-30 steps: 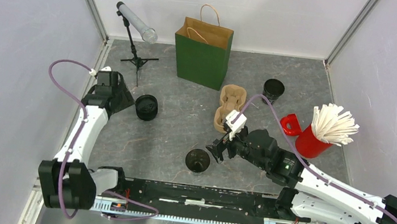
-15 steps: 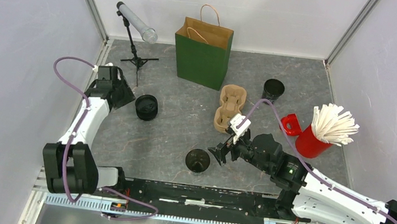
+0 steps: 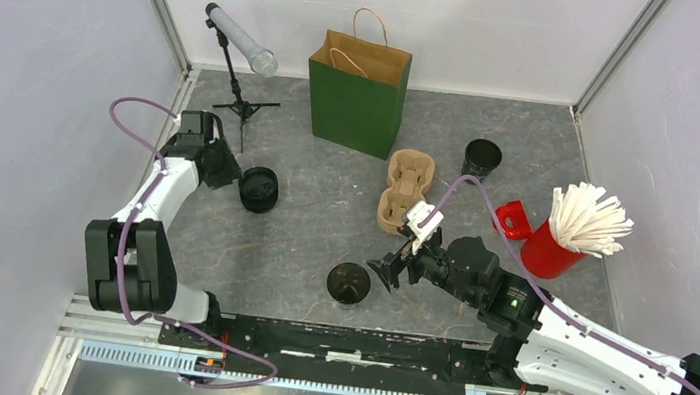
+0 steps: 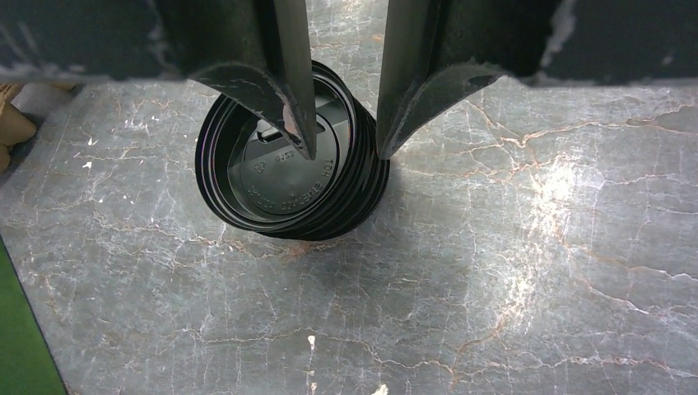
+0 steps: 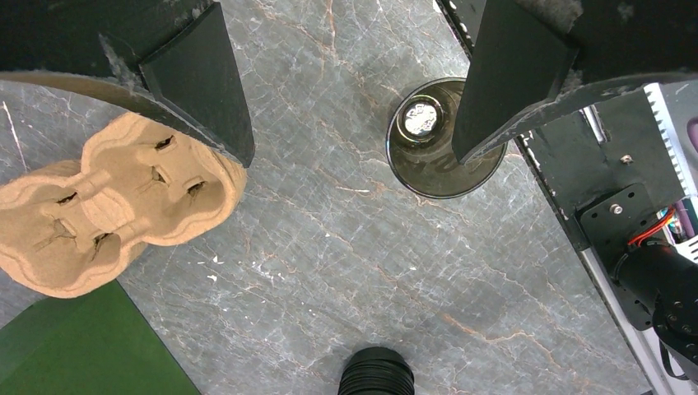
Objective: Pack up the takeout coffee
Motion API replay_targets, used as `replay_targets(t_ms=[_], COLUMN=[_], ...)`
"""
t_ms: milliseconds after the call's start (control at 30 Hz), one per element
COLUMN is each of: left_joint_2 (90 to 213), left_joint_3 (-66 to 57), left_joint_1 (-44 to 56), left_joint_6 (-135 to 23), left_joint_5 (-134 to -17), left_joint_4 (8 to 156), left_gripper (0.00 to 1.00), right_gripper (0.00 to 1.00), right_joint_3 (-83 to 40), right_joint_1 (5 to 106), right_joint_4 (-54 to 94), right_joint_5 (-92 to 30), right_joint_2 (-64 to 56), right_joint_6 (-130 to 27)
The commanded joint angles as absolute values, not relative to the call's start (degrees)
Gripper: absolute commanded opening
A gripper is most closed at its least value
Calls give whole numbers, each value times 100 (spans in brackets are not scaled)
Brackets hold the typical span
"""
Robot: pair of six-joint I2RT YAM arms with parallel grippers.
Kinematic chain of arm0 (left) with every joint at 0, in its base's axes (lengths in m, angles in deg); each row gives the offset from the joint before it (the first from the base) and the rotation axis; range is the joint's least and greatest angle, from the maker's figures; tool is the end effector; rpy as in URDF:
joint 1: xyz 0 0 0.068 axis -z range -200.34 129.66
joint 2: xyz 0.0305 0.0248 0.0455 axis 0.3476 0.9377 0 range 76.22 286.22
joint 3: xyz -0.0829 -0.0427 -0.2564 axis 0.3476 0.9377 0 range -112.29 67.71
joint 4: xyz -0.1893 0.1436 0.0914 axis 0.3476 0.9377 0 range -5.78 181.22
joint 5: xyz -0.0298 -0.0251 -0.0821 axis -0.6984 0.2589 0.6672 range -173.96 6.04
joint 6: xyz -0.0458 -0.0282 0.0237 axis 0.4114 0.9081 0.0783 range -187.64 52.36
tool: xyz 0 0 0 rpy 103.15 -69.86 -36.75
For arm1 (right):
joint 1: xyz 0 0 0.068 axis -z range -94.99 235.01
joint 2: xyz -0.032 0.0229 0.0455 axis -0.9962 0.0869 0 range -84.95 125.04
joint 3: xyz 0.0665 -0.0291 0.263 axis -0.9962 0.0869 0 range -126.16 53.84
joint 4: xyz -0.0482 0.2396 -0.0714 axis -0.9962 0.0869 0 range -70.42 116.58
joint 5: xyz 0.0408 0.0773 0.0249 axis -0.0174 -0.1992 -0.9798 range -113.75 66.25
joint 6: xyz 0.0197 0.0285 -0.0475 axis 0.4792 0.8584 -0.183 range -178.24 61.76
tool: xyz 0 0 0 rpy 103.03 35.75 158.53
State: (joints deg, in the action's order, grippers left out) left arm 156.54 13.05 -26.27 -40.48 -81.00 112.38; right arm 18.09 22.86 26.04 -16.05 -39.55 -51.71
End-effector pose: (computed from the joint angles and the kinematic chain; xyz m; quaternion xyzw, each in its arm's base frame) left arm 0.2832 0.0271 0.2309 -0.2629 0.9132 -0.0813 0.3006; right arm 0.0941 0.1659 0.2886 -0.3364 0.7241 0.2940 0.5254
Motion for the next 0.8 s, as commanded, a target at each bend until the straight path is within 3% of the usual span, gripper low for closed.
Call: replay_targets(t_ms=[0, 767], left_joint_2=[15806, 15936], left_joint_3=[1063, 1013], left_joint_1=[-2653, -2654], left_joint_6=[-4044, -4182], left_joint_5=[-8019, -7951], left_joint_4=[11138, 11261], left_gripper=[39, 32], right_gripper=[97, 98], right_joint_3=[1818, 1789], right_joint_1=[2261, 2261], right_joint_4=[2363, 2388], right_joint_5=[-1637, -1649], right_joint_2=[-4004, -4013], right_joint_6=[-5248, -5269])
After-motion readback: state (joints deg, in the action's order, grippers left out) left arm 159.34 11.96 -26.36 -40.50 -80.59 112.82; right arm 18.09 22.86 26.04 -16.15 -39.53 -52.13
